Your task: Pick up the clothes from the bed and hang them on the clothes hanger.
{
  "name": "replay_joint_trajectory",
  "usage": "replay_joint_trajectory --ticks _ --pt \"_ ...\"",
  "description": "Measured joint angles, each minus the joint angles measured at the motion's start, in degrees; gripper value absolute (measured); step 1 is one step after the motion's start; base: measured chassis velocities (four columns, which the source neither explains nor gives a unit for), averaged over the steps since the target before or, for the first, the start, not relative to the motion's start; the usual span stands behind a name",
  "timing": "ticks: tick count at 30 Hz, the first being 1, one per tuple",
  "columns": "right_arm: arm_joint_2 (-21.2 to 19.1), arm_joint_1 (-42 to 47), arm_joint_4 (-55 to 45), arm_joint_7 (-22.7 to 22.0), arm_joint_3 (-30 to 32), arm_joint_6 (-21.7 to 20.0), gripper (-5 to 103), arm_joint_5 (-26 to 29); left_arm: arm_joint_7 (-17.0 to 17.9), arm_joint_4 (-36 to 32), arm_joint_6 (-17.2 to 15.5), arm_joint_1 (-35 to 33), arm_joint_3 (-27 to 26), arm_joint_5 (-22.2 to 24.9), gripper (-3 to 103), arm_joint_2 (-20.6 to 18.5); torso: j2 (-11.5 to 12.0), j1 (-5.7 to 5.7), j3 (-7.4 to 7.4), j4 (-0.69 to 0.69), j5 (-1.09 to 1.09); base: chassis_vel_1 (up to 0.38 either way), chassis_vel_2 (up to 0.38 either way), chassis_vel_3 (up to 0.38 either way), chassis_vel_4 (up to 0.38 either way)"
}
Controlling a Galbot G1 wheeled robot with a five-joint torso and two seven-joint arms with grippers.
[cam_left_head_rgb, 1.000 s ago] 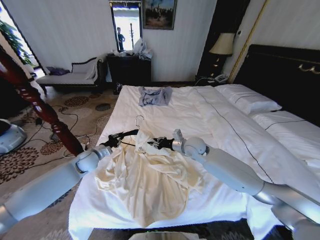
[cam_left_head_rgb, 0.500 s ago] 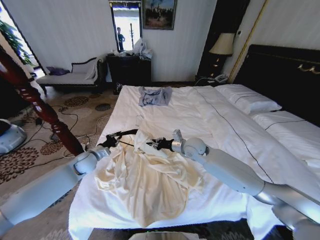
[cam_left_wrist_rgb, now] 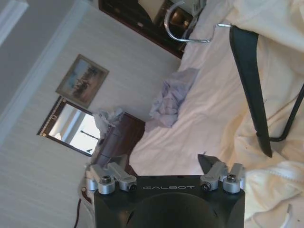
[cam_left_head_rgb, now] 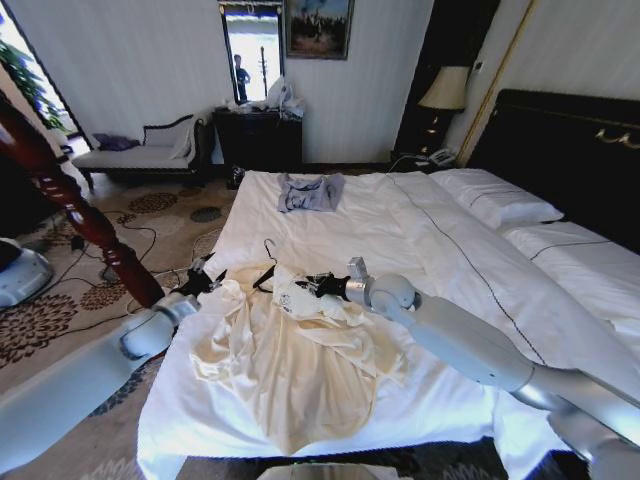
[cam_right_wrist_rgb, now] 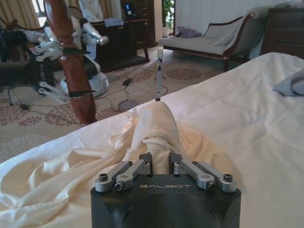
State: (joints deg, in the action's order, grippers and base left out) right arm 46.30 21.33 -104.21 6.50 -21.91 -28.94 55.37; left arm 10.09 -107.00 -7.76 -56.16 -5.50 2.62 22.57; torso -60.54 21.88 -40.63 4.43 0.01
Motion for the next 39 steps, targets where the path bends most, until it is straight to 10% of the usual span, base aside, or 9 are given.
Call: replay_joint_trajectory --ticks 26,39 --pt "-11.2 17.4 -6.4 0.9 17.0 7.0 1 1.1 7.0 1.0 -7.1 -5.0 0.5 19.4 100 4.9 0.0 0.00 0.00 0.02 0.00 0.000 0.000 0.000 0.000" --pt "-11.4 21.6 -5.9 1.2 17.3 8.0 0 -3.9 7.6 -0.1 -7.4 -6.5 0.2 18.0 100 4.5 0.0 0.01 0.00 0.02 0.00 0.000 0.000 0.000 0.000"
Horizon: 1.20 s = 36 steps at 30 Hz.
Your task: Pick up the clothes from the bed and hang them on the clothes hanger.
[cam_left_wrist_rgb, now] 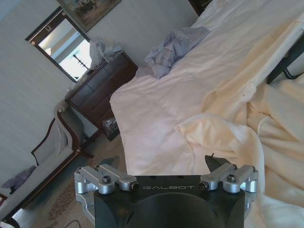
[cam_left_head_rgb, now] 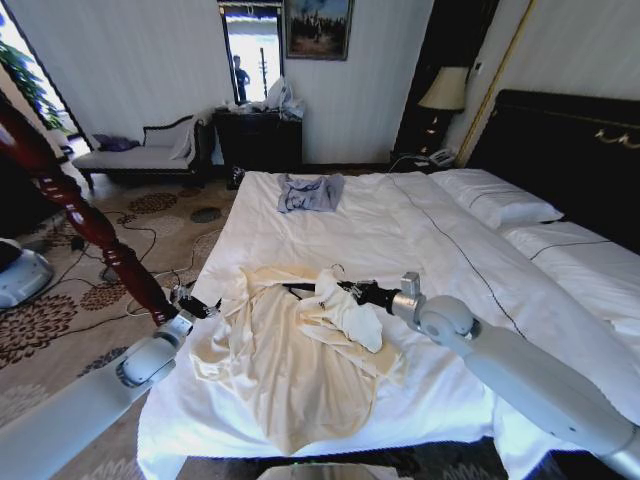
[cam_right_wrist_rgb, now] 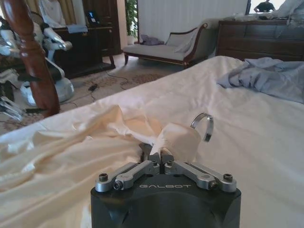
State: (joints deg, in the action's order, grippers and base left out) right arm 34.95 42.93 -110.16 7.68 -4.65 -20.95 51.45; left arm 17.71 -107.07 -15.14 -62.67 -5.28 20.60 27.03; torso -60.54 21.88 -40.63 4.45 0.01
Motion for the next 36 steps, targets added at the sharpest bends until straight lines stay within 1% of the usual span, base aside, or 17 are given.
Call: replay_joint_trajectory --ticks 6,9,15,16,18,20,22,24,26,27,29,30,31,32,33,34,36 --pt "0.2 1.6 0.9 0.0 -0.1 -0.1 0 -3.7 0.1 -0.3 0.1 -0.5 0.0 -0.6 100 -0.1 0.0 0.00 0.00 -0.01 -0.01 0.000 0.000 0.000 0.000" --pt "1.2 2.3 2.7 0.0 -0.5 -0.2 0 -5.5 0.1 -0.2 0.1 -0.5 -0.1 -0.7 100 0.1 0.0 -0.01 0.00 0.01 0.00 0.000 0.000 0.000 0.000" --pt "2.2 2.4 4.3 -0.8 -0.6 -0.4 -2 -6.8 0.1 -0.2 0.3 -0.8 -0.3 -1.0 100 0.0 0.0 0.00 0.00 -0.01 -0.01 0.000 0.000 0.000 0.000" --pt "2.2 2.4 4.2 -1.1 -0.5 -0.4 8 -7.3 0.1 -0.2 0.3 -0.9 -0.3 -1.1 100 0.0 0.0 0.00 0.00 0.00 0.00 0.000 0.000 0.000 0.000" --pt "2.2 2.4 4.1 -1.5 -0.5 -0.5 19 -8.2 0.0 -0.1 0.4 -1.0 -0.3 -1.4 100 0.2 0.0 0.00 0.00 0.00 0.00 0.000 0.000 0.000 0.000" --pt "2.0 2.3 3.8 -2.3 -0.1 -0.5 30 -11.6 -0.1 0.0 0.4 -0.9 0.0 -1.5 100 0.6 0.0 0.00 0.00 -0.01 0.00 0.000 0.000 0.000 0.000" --pt "1.9 2.3 3.6 -2.7 0.1 -0.5 30 -12.1 -0.1 0.0 0.4 -0.8 0.2 -1.6 100 0.8 0.0 0.00 0.00 -0.01 -0.01 0.000 0.000 0.000 0.000" --pt "1.4 2.7 2.5 -4.0 1.6 -1.7 41 -12.2 -0.2 0.0 0.5 -0.6 0.6 -2.0 100 1.1 0.0 0.00 0.00 0.00 -0.01 0.000 0.000 0.000 0.000" --pt "1.2 3.1 1.7 -4.6 2.3 -2.5 41 -11.4 -0.4 -0.1 0.6 -0.6 0.7 -2.1 100 1.2 0.0 0.00 0.00 0.00 0.00 0.000 0.000 0.000 0.000" --pt "1.0 3.4 0.7 -5.3 3.0 -3.6 51 -10.0 -0.4 -0.2 0.7 -0.6 0.8 -2.1 100 1.3 0.0 0.00 0.00 0.01 -0.01 0.000 0.000 0.000 0.000" --pt "0.9 4.3 -1.2 -7.3 4.2 -6.8 62 -7.1 -0.9 -0.4 0.8 0.1 1.4 -2.1 100 1.7 0.0 -0.01 0.00 -0.01 -0.01 0.000 0.000 0.000 0.000" --pt "1.1 4.5 -1.3 -7.7 4.4 -7.5 62 -6.9 -1.1 -0.4 0.9 0.5 1.6 -2.1 100 2.0 0.0 -0.01 0.00 -0.02 -0.02 0.000 0.000 0.000 0.000" --pt "1.4 4.6 -1.1 -8.2 4.3 -8.4 68 -7.0 -1.6 -0.4 1.1 1.1 1.8 -1.9 100 2.3 0.0 -0.01 0.00 0.01 -0.02 0.000 0.000 0.000 0.000" --pt "1.4 4.6 -1.1 -8.2 4.3 -8.4 68 -7.0 -1.6 -0.4 1.1 1.1 1.8 -1.9 100 2.3 0.0 -0.01 0.00 0.01 -0.02 0.000 0.000 0.000 0.000" --pt "1.9 4.2 -0.5 -8.8 3.8 -9.4 74 -7.3 -2.0 -0.4 1.2 1.4 1.8 -1.7 100 2.4 0.0 -0.01 0.00 0.04 -0.02 0.000 0.000 0.000 0.000" --pt "2.3 3.6 0.1 -9.2 3.0 -10.1 74 -7.4 -2.2 -0.5 1.3 1.4 1.8 -1.7 100 2.4 0.0 -0.01 0.00 0.03 -0.01 0.000 0.000 0.000 0.000" --pt "3.2 2.0 2.3 -10.1 1.1 -12.2 84 -7.4 -2.6 -1.4 1.3 1.1 1.5 -2.1 100 2.3 0.0 0.00 0.00 -0.02 0.00 0.000 0.000 0.000 0.000"
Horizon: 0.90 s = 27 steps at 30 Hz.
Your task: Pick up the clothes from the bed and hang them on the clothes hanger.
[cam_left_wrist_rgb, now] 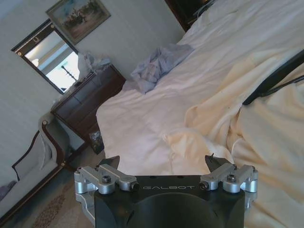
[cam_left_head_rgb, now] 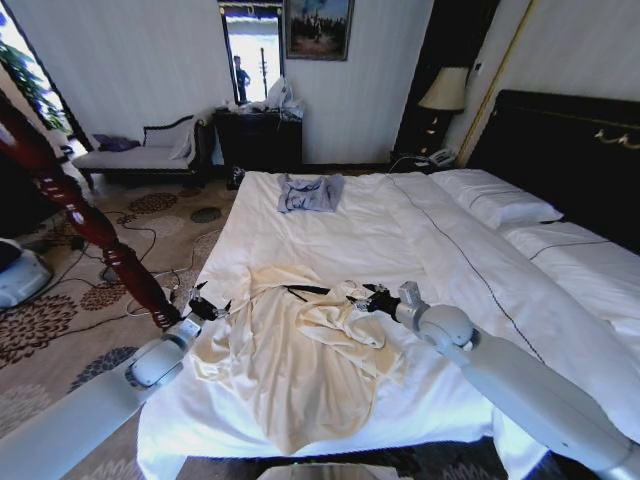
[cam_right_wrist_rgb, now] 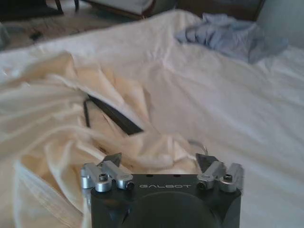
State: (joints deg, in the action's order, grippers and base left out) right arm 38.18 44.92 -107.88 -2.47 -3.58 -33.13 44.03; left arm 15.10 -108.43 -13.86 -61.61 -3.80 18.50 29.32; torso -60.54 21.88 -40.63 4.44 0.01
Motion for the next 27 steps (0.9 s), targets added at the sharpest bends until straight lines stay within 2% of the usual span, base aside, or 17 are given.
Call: replay_joint_trajectory --ticks 1,4,5,7,10,12,13,17,26,27 --pt "0.3 -0.4 0.8 -0.1 -0.4 -0.5 89 -0.2 0.0 -0.4 0.0 -0.5 -0.2 -0.3 100 -0.2 0.0 0.00 0.00 0.00 -0.02 0.000 0.000 0.000 0.000" --pt "0.8 -0.9 2.7 -0.3 -0.7 -2.1 95 -0.5 -0.1 -1.1 0.2 -1.8 -0.6 -1.3 100 -0.8 0.0 0.00 0.00 -0.01 -0.01 0.000 0.000 0.000 0.000" --pt "1.2 -1.2 4.2 -0.6 -1.0 -3.0 100 -0.2 -0.3 -1.5 0.6 -3.5 -1.3 -2.5 100 -1.3 0.0 -0.01 0.00 0.05 -0.02 0.000 0.000 0.000 0.000" --pt "1.5 -1.7 5.0 -0.9 -1.4 -3.6 100 0.1 -0.3 -1.8 1.1 -5.2 -2.1 -3.5 100 -1.7 0.0 -0.01 0.00 0.06 -0.01 0.000 0.000 0.000 0.000" --pt "2.3 -2.9 7.6 -1.2 -2.8 -4.7 100 0.8 -0.3 -1.9 2.0 -9.4 -3.9 -6.0 100 -2.1 0.0 0.00 0.00 -0.03 -0.01 0.000 0.000 0.000 0.000" --pt "2.3 -3.1 8.2 -1.2 -3.1 -4.9 100 1.1 -0.3 -2.0 2.1 -10.3 -4.3 -6.3 100 -1.9 0.0 0.00 0.00 -0.03 -0.02 0.000 0.000 0.000 0.000" --pt "2.5 -3.2 8.9 -1.2 -3.8 -5.0 100 1.3 0.0 -2.0 2.2 -11.1 -4.6 -6.5 100 -1.5 0.0 -0.01 0.00 0.01 -0.03 0.000 0.000 0.000 0.000" --pt "3.4 -3.4 10.4 -1.1 -4.9 -5.1 100 1.4 0.3 -2.0 2.2 -11.4 -4.6 -6.7 100 -0.9 0.0 -0.01 0.00 0.05 0.00 0.000 0.000 0.000 0.000" --pt "5.9 -7.3 15.0 -0.5 -9.2 -6.3 101 1.6 0.6 -2.2 2.2 -11.8 -5.2 -6.7 100 -0.7 0.0 -0.01 0.00 0.01 -0.01 0.000 0.000 0.000 0.000" --pt "6.2 -7.8 15.6 -0.2 -9.9 -6.6 96 1.6 0.6 -2.2 2.2 -11.9 -5.4 -6.7 100 -0.6 0.0 -0.01 0.00 0.00 -0.01 0.000 0.000 0.000 0.000"
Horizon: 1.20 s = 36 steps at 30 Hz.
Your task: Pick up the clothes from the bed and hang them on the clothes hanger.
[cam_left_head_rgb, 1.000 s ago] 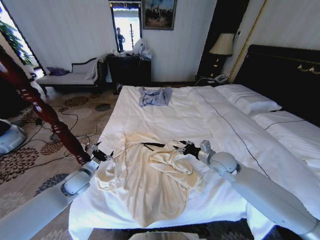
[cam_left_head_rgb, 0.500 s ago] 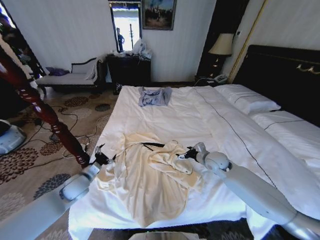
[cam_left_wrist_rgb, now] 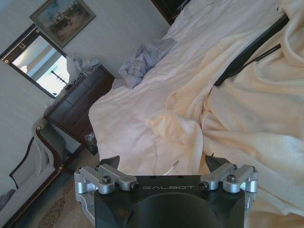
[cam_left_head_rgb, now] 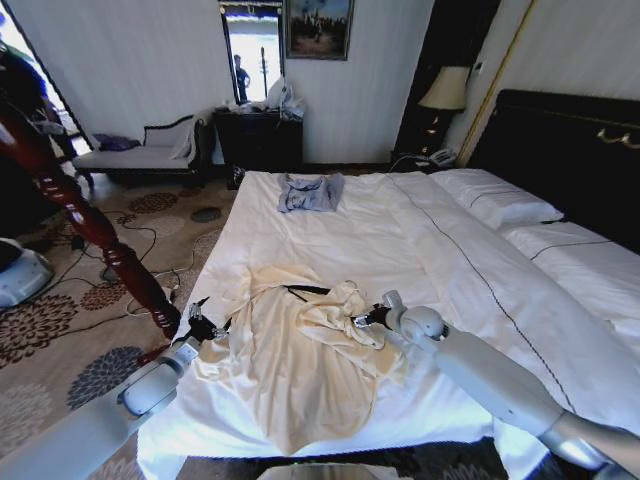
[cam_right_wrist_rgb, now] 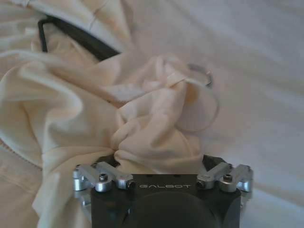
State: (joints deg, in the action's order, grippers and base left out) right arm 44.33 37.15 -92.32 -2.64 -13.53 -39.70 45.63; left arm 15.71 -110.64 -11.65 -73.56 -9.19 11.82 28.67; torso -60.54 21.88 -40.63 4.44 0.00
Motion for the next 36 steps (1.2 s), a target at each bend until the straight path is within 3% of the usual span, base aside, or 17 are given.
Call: replay_joint_trajectory --ticks 2,3,5,7,10,14,16,26,36 --pt "0.1 -0.2 0.1 0.1 -0.3 0.0 91 0.0 0.0 0.0 0.0 -0.2 -0.1 0.0 100 0.0 0.0 0.00 0.00 0.00 -0.01 0.000 0.000 0.000 0.000" --pt "0.1 -0.3 0.0 0.4 -0.7 -0.1 75 0.1 0.1 -0.3 0.1 -1.7 -1.2 -0.3 100 0.3 0.0 0.00 0.00 0.01 0.01 0.000 0.000 0.000 0.000" --pt "0.0 -0.3 0.0 0.4 -0.7 0.0 75 0.1 0.1 -0.3 0.1 -2.2 -1.5 -0.5 100 0.4 0.0 0.00 0.00 0.01 0.00 0.000 0.000 0.000 0.000" --pt "-0.5 -0.3 -0.2 0.5 -0.5 0.3 58 0.3 0.1 -0.3 0.3 -2.9 -1.8 -0.8 100 0.7 0.0 0.00 0.00 0.00 0.00 0.000 0.000 0.000 0.000" --pt "-0.7 -0.1 -0.3 0.5 -0.3 0.5 54 0.3 0.2 -0.4 0.3 -2.9 -1.8 -0.8 100 0.9 0.0 0.00 0.00 0.01 0.00 0.000 0.000 0.000 0.000" --pt "-1.0 0.5 -0.9 0.8 0.1 0.8 32 0.2 0.5 -0.7 0.3 -3.2 -2.1 -0.8 100 0.8 0.0 0.00 0.00 0.01 0.00 0.000 0.000 0.000 0.000" --pt "-1.1 0.7 -1.2 0.8 0.3 0.9 27 0.1 0.6 -0.8 0.3 -3.4 -2.4 -0.8 100 0.8 0.0 0.00 0.00 0.00 0.00 0.000 0.000 0.000 0.000" --pt "-1.9 2.6 -3.2 -0.5 1.7 3.1 22 -3.5 0.8 -1.1 0.2 -6.0 -4.7 -0.8 100 1.1 0.0 0.00 0.00 0.01 0.00 0.000 0.000 0.000 0.000" --pt "-5.0 7.3 -9.7 -3.6 7.4 9.7 22 -15.7 1.6 -1.4 -0.2 -6.8 -6.2 0.2 100 2.0 0.0 0.00 0.00 0.01 -0.01 0.000 0.000 0.000 0.000"
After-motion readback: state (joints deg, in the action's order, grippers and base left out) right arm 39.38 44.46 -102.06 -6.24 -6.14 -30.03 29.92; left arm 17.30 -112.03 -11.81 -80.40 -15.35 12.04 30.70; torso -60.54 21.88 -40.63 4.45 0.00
